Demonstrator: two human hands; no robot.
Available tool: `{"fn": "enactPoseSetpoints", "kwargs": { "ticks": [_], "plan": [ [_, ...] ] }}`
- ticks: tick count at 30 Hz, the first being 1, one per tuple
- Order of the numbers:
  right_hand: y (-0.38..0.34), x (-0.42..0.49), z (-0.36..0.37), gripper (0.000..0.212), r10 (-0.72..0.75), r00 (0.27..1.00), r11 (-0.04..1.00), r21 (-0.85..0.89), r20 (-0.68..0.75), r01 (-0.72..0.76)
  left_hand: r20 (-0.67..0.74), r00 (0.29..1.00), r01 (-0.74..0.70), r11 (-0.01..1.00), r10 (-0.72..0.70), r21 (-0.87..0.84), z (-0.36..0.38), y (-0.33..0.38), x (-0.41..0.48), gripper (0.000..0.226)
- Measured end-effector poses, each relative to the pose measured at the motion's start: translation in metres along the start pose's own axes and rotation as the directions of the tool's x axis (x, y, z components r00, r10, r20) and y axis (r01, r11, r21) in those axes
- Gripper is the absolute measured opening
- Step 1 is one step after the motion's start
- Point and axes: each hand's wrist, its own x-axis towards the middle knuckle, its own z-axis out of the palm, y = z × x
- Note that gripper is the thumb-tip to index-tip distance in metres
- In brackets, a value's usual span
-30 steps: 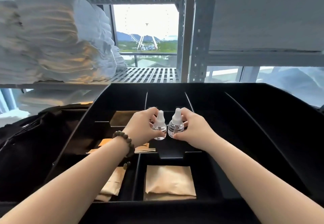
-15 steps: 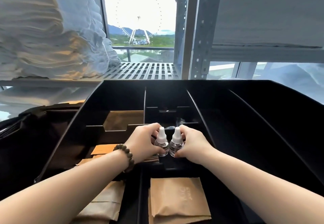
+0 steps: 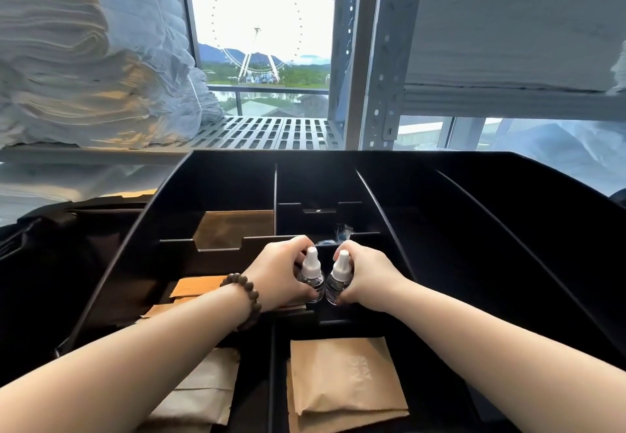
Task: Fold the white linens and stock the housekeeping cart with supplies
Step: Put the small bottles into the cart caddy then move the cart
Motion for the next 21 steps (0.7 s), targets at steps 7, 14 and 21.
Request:
{"fn": "enactPoseSetpoints", "kwargs": {
  "ticks": [7,14,21],
  "plan": [
    [-0.010,-0.003,-0.038,0.053,-0.159,0.983,0.982,0.088,-0.093,0.167,-0.016,1.000,-0.014,0.999,0.013,-0.048,-0.042,0.016,0.002,0.047],
    [-0.023,0.006,-0.054,0.017,-0.260,0.965,0.956,-0.129,0.040,0.263,0.054,0.998,-0.024,0.999,0.022,0.034,-0.044,0.025,0.014,0.015],
    [-0.020,0.015,-0.054,0.013,-0.273,0.960,0.944,-0.172,0.067,0.281,0.029,0.998,-0.065,0.995,0.064,0.072,-0.039,0.027,0.023,0.016]
  ]
}}
